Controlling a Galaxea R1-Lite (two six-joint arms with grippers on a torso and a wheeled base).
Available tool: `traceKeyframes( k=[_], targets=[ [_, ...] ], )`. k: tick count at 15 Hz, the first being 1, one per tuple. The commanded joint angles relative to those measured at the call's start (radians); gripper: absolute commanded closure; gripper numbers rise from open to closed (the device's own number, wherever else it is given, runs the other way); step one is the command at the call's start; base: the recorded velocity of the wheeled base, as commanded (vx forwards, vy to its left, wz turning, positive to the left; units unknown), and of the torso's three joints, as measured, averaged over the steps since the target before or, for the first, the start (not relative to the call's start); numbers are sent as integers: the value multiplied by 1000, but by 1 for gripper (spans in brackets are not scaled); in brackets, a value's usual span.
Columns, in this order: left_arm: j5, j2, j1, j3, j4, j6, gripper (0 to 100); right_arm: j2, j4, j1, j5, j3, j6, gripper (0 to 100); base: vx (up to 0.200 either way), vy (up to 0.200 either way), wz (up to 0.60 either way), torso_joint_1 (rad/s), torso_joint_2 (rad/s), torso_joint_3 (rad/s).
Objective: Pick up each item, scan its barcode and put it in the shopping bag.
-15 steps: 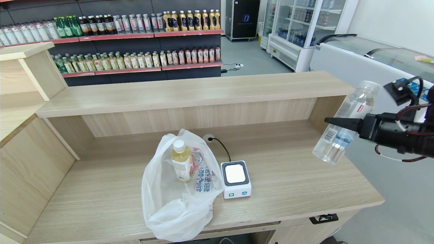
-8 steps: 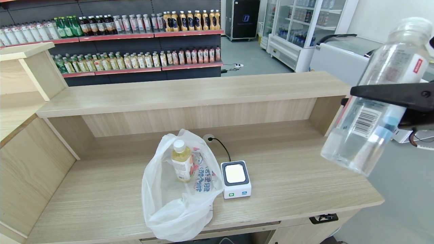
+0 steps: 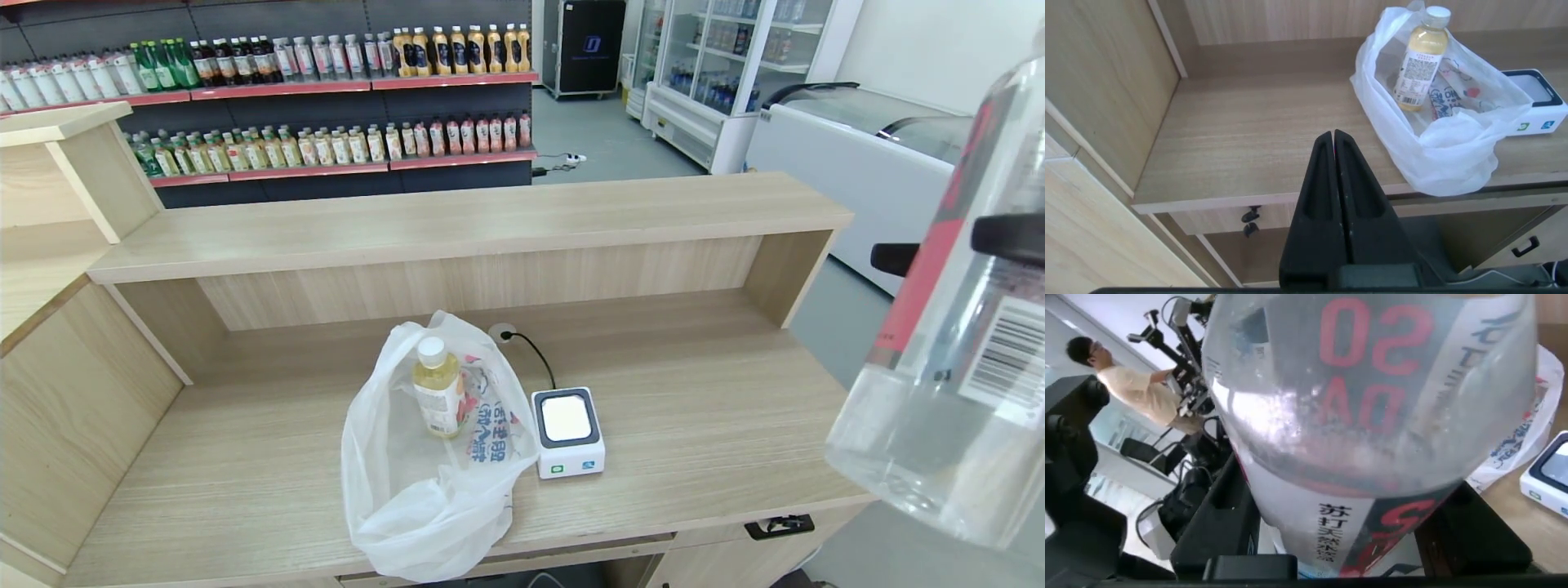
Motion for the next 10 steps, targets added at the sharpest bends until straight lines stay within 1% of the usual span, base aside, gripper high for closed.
traceKeyframes(
  k=[1, 3, 5, 7, 10],
  targets=[
    [1, 0, 0, 0, 0, 0, 100, -8, -2, 15, 4, -17, 16, 100, 0, 0, 0, 0, 0, 0],
    [1, 0, 0, 0, 0, 0, 100, -17, 3, 21, 25, -26, 67, 100, 0, 0, 0, 0, 0, 0],
    [1, 0, 0, 0, 0, 0, 100, -8, 1, 28, 53, -34, 64, 100, 0, 0, 0, 0, 0, 0],
    [1, 0, 0, 0, 0, 0, 100, 6, 1, 33, 50, -62, 64, 100, 0, 0, 0, 0, 0, 0],
    [1, 0, 0, 0, 0, 0, 100, 6, -2, 33, 50, -68, 74, 100, 0, 0, 0, 0, 0, 0]
  ],
)
